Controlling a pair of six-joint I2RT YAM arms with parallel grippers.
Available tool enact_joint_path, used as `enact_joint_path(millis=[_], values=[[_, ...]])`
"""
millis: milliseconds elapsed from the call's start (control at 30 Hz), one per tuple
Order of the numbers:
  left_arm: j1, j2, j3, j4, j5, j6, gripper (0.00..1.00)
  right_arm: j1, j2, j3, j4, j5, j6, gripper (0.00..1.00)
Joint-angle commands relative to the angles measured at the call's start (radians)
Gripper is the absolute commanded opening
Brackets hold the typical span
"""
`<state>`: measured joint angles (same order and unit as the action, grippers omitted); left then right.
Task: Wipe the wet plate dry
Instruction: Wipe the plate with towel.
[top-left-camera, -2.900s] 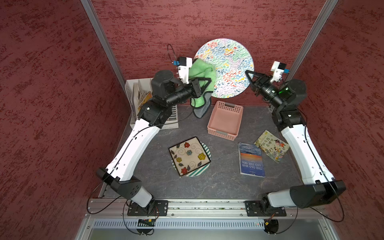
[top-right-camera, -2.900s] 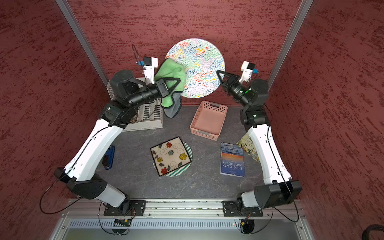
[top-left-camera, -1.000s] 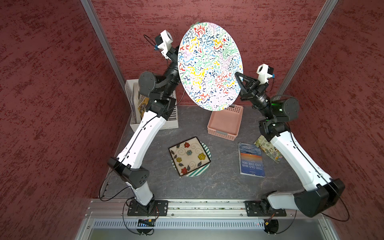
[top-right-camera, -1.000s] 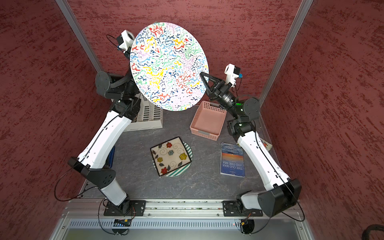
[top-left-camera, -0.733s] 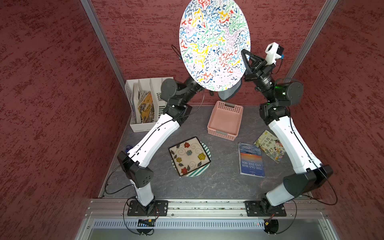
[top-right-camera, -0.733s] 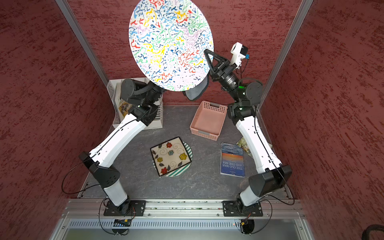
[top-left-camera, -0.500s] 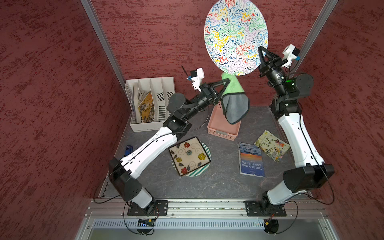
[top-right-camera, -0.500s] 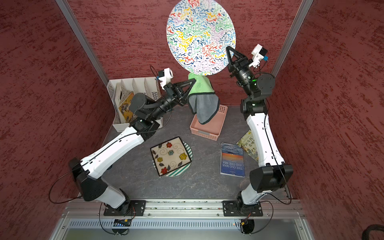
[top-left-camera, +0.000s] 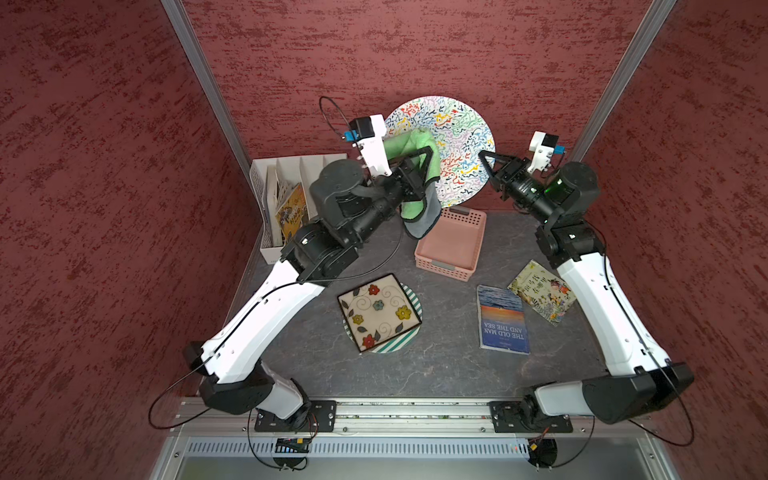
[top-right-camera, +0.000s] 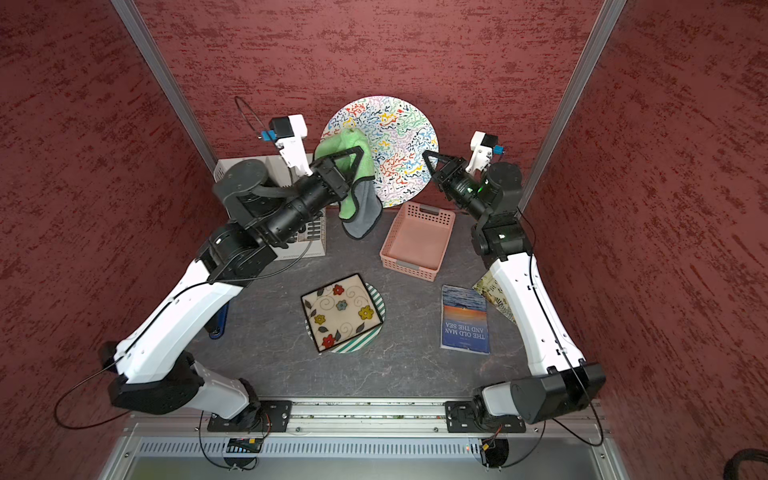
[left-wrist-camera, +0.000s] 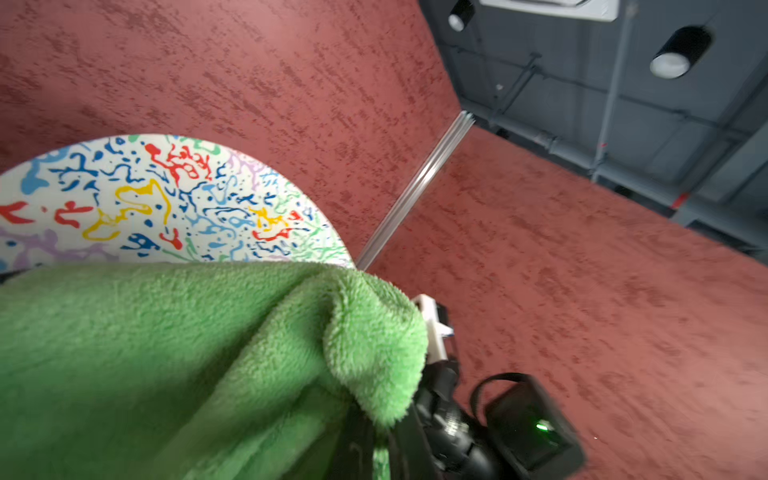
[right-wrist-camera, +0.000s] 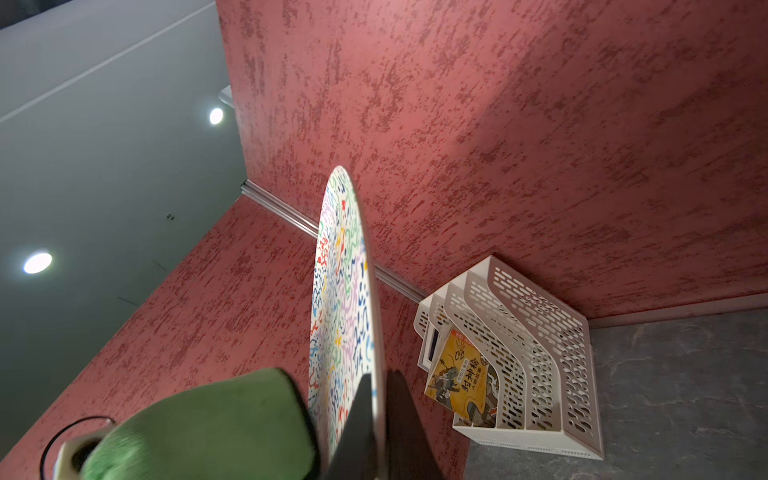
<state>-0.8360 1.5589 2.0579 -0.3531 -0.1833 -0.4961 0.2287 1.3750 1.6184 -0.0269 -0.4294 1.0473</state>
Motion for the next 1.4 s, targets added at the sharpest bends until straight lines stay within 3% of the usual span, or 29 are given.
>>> enact_joint_path(millis=[0,133,300,367,467,567,667,800,900,1067,1167,1267,1367], values=[[-0.009,0.122,0.120,-0.268,-0.118,0.216,0.00,0.042,-0.047,0.021,-0.018,0.035,-0.093,0.00],[-0.005,0.219,0.250,-0.326,-0.015,0.204,0.00,0.081,-0.056,0.004,0.001,0.045,-0.069,0.00],[0.047,0.325,0.365,-0.253,0.416,0.060,0.00,0.130,-0.018,0.039,0.073,0.049,0.039,0.00],[0.059,0.355,0.404,-0.251,0.502,0.008,0.00,0.147,0.001,0.069,0.082,0.049,0.074,0.00],[0.055,0.350,0.402,-0.309,0.466,0.006,0.00,0.135,0.012,0.113,0.078,0.082,0.115,0.00],[0.060,0.292,0.329,-0.386,0.333,0.014,0.00,0.085,0.017,0.183,0.051,0.096,0.125,0.00],[0.091,0.185,0.186,-0.418,0.205,-0.011,0.00,0.052,0.013,0.210,0.059,0.073,0.135,0.00],[0.216,0.025,-0.061,-0.376,0.150,-0.095,0.00,0.075,0.004,0.172,0.085,-0.038,0.112,0.00],[0.319,-0.044,-0.127,-0.335,0.173,-0.097,0.00,0.128,-0.040,0.074,0.106,-0.088,0.065,0.00],[0.388,0.021,0.057,-0.400,0.267,-0.030,0.00,0.257,-0.087,-0.054,0.047,-0.165,-0.046,0.00],[0.380,0.126,0.216,-0.475,0.396,-0.002,0.00,0.321,-0.103,-0.087,-0.010,-0.168,-0.124,0.00],[0.321,0.187,0.246,-0.447,0.555,0.009,0.00,0.314,-0.093,-0.046,-0.019,-0.118,-0.138,0.00],[0.224,0.204,0.224,-0.405,0.568,0.045,0.00,0.250,-0.043,0.079,-0.057,-0.069,-0.112,0.00]])
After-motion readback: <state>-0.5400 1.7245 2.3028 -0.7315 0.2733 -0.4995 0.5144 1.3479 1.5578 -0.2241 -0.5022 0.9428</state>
